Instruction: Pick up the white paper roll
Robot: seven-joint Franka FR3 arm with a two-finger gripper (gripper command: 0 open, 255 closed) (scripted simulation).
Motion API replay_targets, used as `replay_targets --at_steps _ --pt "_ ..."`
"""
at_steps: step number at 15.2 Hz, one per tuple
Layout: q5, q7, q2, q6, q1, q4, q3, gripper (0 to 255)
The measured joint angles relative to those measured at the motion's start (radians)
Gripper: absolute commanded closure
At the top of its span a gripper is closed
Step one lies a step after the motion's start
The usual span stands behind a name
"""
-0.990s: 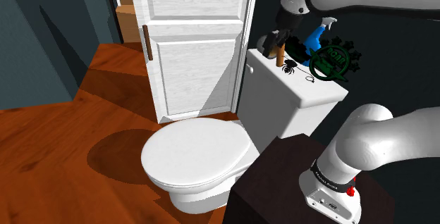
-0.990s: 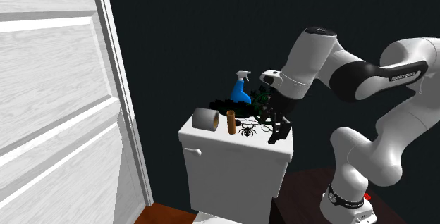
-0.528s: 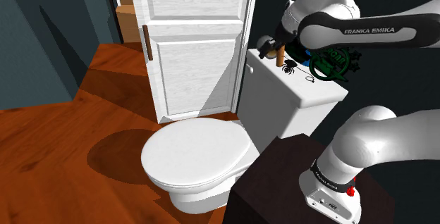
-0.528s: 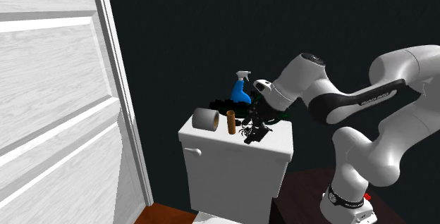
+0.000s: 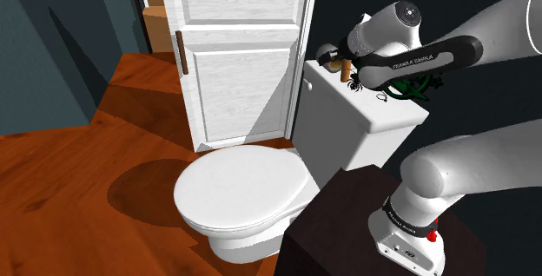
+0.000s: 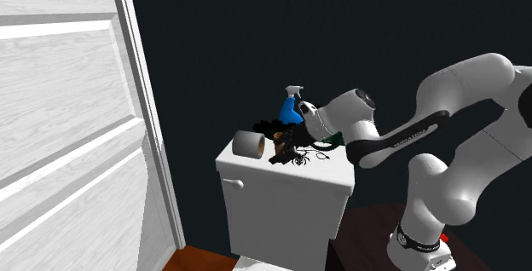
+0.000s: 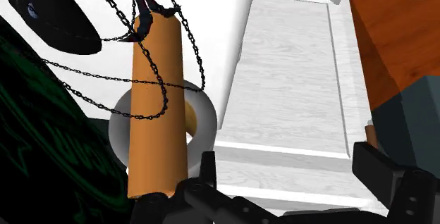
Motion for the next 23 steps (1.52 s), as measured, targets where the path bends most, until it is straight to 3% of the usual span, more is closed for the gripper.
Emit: replay_targets --at_steps 2,4,6,7,10,15,16,23 --pt "-0.031 0.067 0.099 0.175 -0.146 0.014 0.093 0" --pt "-0.015 0.104 0.197 0.352 -0.356 0.033 0.255 0" --pt "0.078 0.069 0.284 0.511 -0.574 0.053 0.451 0" --pt "0.134 0.038 0.315 0.563 -0.635 0.061 0.514 0" --pt "0.226 -0.031 0.368 0.638 -0.704 0.057 0.594 0" --pt "0.349 -0.144 0.446 0.719 -0.758 0.043 0.688 0" --pt "0.357 -0.153 0.453 0.726 -0.760 0.042 0.693 255" --pt "0.366 -0.163 0.460 0.736 -0.763 0.041 0.699 255"
